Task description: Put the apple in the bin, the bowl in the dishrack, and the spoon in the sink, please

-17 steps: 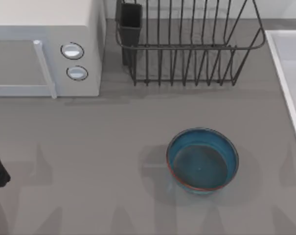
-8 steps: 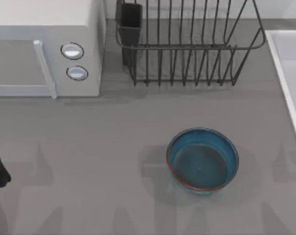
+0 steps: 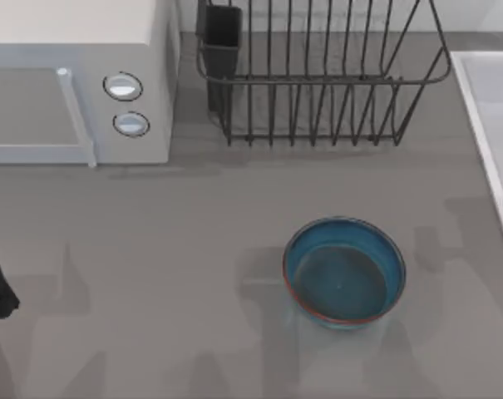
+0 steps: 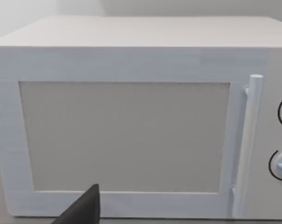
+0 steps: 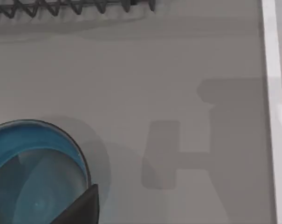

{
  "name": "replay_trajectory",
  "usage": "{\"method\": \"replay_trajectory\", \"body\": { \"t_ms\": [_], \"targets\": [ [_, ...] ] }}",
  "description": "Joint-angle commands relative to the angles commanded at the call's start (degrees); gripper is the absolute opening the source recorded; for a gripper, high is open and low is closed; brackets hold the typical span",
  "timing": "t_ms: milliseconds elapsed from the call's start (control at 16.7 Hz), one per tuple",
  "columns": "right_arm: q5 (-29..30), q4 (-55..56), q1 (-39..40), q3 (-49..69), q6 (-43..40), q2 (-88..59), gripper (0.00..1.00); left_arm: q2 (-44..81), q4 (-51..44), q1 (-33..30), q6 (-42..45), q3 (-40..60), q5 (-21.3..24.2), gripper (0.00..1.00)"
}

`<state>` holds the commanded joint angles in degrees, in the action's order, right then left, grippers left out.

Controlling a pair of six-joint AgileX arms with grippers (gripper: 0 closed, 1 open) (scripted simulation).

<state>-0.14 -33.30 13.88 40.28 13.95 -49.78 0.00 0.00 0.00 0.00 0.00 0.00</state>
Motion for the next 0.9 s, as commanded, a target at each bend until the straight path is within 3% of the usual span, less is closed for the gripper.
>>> {"method": "replay_trajectory", "body": {
  "t_ms": [540, 900],
  "targets": [
    [0.09, -26.77, 10.95, 32.52, 11.36, -40.05, 1.00, 0.00, 0.00, 0.00, 0.00, 0.00, 0.00, 1.00],
    [0.17, -35.99, 14.63, 43.69, 15.32, -53.99, 1.00, 0.00, 0.00, 0.00, 0.00, 0.00, 0.00, 1.00]
  ]
}}
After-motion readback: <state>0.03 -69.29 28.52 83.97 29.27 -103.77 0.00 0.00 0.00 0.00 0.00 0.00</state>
